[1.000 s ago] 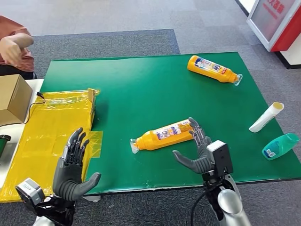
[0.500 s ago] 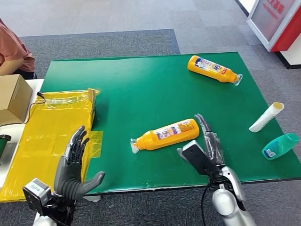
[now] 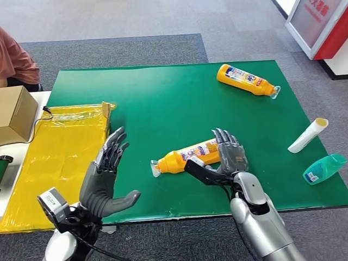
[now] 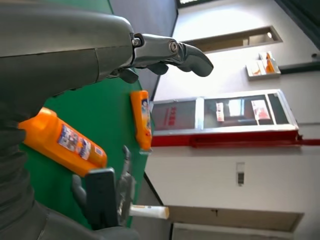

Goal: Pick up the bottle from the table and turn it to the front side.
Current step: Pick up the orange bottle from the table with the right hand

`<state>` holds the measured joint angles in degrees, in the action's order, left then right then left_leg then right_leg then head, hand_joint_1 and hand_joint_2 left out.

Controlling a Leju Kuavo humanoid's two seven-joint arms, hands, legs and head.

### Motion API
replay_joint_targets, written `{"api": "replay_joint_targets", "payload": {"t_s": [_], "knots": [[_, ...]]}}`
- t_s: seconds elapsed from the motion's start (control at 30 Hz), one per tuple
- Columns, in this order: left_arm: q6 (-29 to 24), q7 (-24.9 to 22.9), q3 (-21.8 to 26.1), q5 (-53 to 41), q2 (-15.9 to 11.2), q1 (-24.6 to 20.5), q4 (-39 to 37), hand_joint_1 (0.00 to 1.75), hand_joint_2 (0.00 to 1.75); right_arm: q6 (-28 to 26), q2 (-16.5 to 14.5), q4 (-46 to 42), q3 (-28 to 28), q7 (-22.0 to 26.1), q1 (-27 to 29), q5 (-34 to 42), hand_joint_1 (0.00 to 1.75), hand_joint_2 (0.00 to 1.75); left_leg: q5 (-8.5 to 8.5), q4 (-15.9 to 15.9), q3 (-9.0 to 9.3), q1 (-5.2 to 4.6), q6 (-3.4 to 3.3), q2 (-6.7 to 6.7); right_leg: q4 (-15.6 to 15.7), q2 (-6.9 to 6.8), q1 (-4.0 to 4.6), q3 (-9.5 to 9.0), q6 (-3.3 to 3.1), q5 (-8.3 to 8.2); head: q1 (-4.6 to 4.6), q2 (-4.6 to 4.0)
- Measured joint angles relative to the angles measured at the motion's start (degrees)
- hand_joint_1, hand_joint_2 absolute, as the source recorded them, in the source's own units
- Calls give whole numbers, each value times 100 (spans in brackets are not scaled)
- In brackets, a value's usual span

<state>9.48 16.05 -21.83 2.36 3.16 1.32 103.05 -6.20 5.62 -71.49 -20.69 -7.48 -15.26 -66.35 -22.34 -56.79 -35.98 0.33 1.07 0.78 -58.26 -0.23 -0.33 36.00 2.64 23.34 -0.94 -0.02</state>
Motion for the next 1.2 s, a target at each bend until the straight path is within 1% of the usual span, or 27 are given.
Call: {"api": "replay_joint_targets", "payload": {"t_s": [0.27,0.4,0.6,0.87,0.97,1.0,1.1,1.2], "knots": [[202,-185,-462,69,1,-694,-125,0,175,-24,-61,1237,-238,-91,-686,-429,0,175,4,-1,-1,0,-2,0,0,0,0,0,-1,-7,-1,0],[249,-222,-621,63,1,-926,-220,0,175,-35,-97,1758,-372,-134,-947,-722,0,175,8,-1,-1,0,1,0,0,0,0,1,-2,-9,0,0],[322,-252,-812,62,10,-1082,-393,0,175,-55,-190,2426,-645,-257,-1218,-1256,0,175,8,-1,-1,0,2,0,0,0,0,3,-2,-9,1,0],[373,-274,-963,67,16,-1150,-568,0,175,-110,-286,2959,-892,-315,-1476,-1598,0,175,9,-1,1,0,1,1,0,1,0,1,-2,-10,-1,0],[403,-274,-1012,84,21,-1189,-625,0,175,-101,-324,3180,-1008,-302,-1577,-1766,115,175,10,-1,3,0,2,1,0,1,0,-1,-2,-14,0,0],[412,-274,-1029,95,23,-1198,-642,0,175,-98,-338,3254,-1043,-290,-1603,-1800,159,175,11,-1,4,0,2,1,0,1,0,-2,-2,-15,-1,0],[434,-274,-1061,121,28,-1211,-683,0,175,-84,-374,3448,-1125,-238,-1654,-1859,175,175,15,-1,7,0,3,1,0,2,0,-4,-3,-19,-1,0],[448,-274,-1074,131,29,-1217,-717,0,175,-79,-399,3584,-1180,-203,-1720,-1874,175,175,18,-1,9,0,2,1,0,2,0,-5,-2,-23,0,0]]}}
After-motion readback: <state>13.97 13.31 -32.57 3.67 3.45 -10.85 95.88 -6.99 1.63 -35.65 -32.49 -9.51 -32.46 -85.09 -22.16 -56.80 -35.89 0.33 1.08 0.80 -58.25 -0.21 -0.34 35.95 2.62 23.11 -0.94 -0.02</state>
